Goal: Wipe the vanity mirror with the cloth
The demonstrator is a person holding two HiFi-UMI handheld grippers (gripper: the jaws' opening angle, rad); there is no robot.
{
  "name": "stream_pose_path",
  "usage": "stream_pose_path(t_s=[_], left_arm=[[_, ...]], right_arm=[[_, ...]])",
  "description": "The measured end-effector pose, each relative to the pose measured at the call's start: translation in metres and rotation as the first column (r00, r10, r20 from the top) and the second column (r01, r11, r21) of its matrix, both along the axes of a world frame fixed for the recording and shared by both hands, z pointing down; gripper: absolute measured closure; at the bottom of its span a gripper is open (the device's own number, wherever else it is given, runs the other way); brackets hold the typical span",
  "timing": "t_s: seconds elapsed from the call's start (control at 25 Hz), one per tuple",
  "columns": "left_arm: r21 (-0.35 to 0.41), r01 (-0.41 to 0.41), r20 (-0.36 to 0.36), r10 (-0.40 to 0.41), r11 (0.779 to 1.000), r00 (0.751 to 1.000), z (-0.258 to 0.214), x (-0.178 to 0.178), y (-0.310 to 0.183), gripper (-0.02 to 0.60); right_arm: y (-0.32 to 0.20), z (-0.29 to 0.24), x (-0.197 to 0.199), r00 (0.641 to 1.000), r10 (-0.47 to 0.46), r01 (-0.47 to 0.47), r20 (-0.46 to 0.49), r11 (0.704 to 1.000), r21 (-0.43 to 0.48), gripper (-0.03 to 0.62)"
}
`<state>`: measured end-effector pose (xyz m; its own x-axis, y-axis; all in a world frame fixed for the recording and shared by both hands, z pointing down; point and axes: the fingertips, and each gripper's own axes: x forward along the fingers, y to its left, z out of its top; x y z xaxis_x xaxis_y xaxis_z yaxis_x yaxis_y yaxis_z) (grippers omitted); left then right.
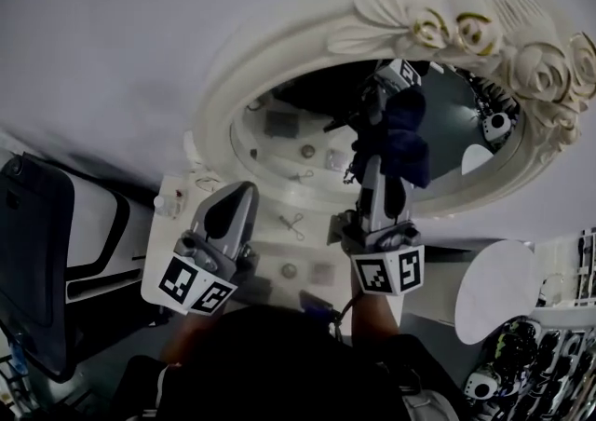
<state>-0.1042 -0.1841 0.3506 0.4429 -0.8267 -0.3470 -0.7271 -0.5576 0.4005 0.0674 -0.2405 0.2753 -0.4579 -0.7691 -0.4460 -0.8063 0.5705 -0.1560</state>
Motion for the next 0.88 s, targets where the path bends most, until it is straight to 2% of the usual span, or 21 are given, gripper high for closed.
stream_pose_path(t_s=[0.56,0.88], left_arm=[[-0.035,0.1,-0.01,-0.101,0.994,0.995,0.014,-0.079,0.006,0.578],[-0.046,0.131,-0.02,-0.132,0.99,0.991,0.023,-0.114,0.004,0.578]], right_arm=[[0.002,0.017,-0.135,0.979,-0.192,0.194,-0.062,0.981,0.024,0.554],[0.002,0.03,-0.179,0.968,-0.242,0.243,-0.072,0.97,0.009,0.554]])
